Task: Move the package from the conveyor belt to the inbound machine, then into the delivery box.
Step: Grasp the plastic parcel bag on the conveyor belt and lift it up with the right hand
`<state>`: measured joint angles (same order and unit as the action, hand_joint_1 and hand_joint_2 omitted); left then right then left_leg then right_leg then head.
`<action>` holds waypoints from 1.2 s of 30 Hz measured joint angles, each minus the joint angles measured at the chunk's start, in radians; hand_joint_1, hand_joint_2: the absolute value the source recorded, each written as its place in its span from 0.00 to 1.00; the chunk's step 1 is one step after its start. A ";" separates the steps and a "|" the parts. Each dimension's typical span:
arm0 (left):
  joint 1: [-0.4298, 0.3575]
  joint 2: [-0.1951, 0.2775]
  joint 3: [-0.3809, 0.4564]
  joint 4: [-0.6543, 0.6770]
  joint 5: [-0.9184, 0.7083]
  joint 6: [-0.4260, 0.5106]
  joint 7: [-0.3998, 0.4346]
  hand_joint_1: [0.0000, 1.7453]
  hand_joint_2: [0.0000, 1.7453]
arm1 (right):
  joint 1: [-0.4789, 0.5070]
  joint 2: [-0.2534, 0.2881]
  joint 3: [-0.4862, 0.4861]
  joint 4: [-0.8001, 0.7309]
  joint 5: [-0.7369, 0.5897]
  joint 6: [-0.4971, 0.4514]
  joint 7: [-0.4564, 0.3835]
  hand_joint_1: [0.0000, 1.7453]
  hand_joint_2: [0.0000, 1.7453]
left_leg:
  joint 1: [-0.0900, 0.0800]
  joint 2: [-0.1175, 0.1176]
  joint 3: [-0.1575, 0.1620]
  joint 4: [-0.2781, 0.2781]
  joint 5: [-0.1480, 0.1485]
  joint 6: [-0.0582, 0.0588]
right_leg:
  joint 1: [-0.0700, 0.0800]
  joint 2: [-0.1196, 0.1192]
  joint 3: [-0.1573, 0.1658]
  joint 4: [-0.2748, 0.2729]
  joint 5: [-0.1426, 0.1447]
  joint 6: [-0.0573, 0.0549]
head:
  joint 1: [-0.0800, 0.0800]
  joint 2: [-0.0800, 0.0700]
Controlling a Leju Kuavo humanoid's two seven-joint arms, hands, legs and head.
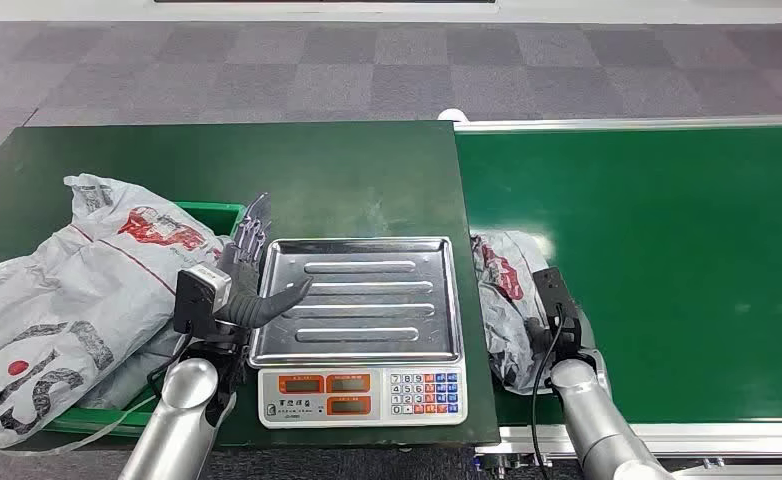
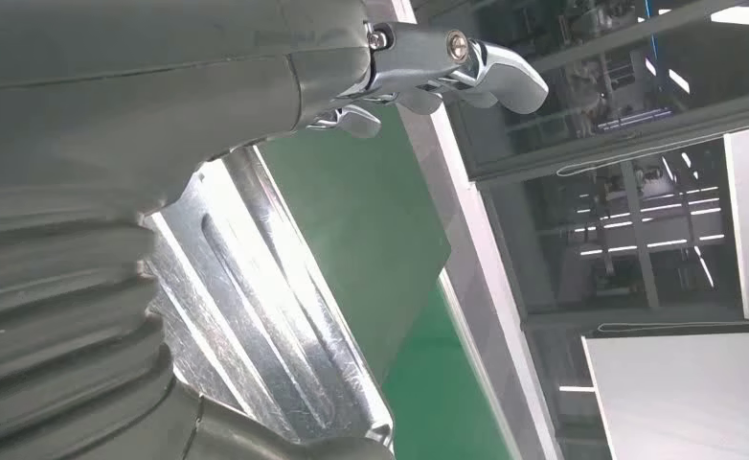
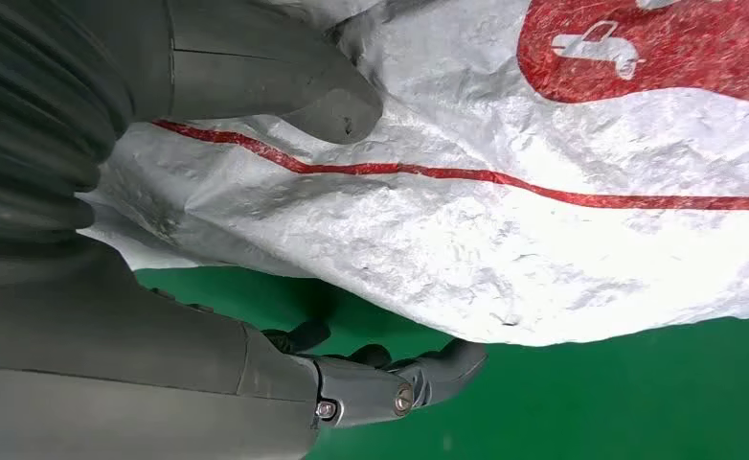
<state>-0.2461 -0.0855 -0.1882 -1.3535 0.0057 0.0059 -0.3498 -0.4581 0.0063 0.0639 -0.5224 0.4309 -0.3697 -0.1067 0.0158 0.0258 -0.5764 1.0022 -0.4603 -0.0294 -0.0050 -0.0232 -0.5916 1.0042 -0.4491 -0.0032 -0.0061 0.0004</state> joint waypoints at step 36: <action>-0.115 -0.032 -0.034 0.040 0.016 -0.072 -0.003 0.00 1.00 | -0.049 0.030 -0.022 0.140 0.004 0.415 -0.001 1.00 1.00 | 0.008 0.031 0.041 0.001 -0.022 0.002 | 0.004 0.028 0.042 -0.007 -0.008 0.002 | 0.000 0.000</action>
<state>-0.3615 -0.1179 -0.2223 -1.3134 0.0218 -0.0656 -0.3528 -0.5071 0.0363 0.0418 -0.3826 0.4354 0.0458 -0.1075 0.0241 0.0566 -0.5354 1.0030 -0.4823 -0.0269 -0.0011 0.0052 -0.5495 0.9970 -0.4571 -0.0011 -0.0064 0.0004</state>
